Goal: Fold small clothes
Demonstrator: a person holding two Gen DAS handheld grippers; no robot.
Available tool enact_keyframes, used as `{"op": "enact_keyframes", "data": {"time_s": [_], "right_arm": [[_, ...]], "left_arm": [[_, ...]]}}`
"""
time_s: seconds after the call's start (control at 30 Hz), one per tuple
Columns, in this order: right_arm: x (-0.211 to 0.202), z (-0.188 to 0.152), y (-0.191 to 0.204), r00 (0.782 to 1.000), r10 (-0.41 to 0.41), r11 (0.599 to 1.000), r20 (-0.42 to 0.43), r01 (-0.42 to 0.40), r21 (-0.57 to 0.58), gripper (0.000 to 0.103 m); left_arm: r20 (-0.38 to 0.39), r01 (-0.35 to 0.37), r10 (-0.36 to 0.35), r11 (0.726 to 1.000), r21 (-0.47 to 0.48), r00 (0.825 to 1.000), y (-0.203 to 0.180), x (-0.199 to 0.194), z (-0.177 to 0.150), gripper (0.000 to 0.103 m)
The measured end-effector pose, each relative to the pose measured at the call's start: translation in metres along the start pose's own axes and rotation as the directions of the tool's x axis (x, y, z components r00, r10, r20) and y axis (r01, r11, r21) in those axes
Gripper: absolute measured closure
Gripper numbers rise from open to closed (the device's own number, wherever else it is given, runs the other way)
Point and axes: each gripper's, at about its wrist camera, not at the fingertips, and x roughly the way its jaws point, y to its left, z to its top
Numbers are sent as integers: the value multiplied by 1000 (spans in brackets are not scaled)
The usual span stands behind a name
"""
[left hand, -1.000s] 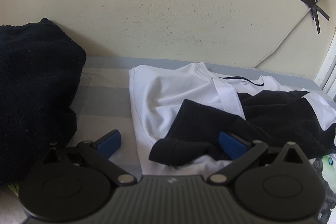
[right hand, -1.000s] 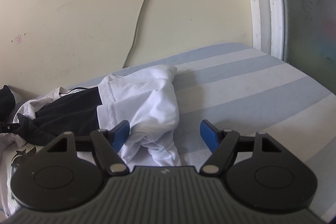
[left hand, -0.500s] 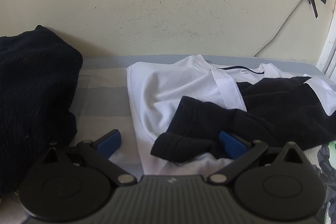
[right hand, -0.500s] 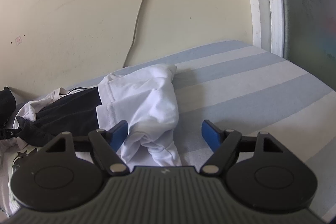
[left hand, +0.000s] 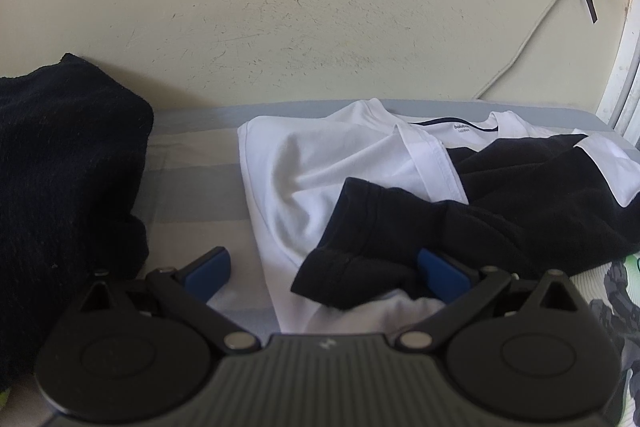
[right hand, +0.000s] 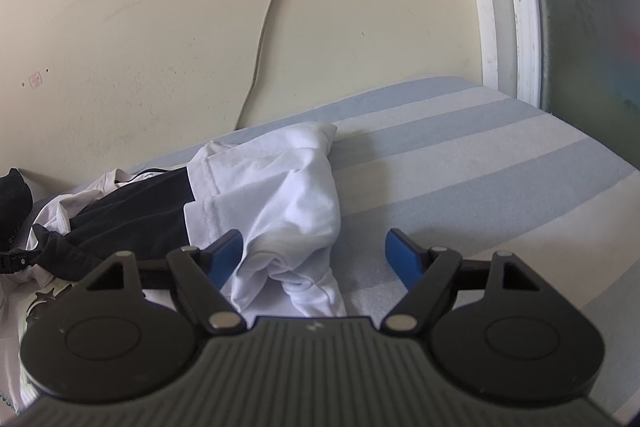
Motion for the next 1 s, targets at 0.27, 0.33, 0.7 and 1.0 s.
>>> {"op": "enact_keyframes", "data": {"time_s": [0.27, 0.33, 0.7, 1.0], "right_arm": [[1, 0, -1, 1000, 1, 1000, -3, -1, 0, 22], [1, 0, -1, 1000, 2, 1000, -3, -2, -1, 22], [1, 0, -1, 1000, 3, 1000, -3, -3, 3, 21], [0, 0, -1, 1000, 3, 1000, -1, -3, 5, 21]], "left_arm": [[1, 5, -5, 1000, 1, 1000, 2, 0, 0, 0], [5, 11, -11, 1000, 0, 1000, 2, -2, -1, 0], [11, 19, -19, 1000, -6, 1000, 2, -4, -3, 0], [10, 18, -18, 1000, -4, 1000, 2, -3, -3, 0]]}}
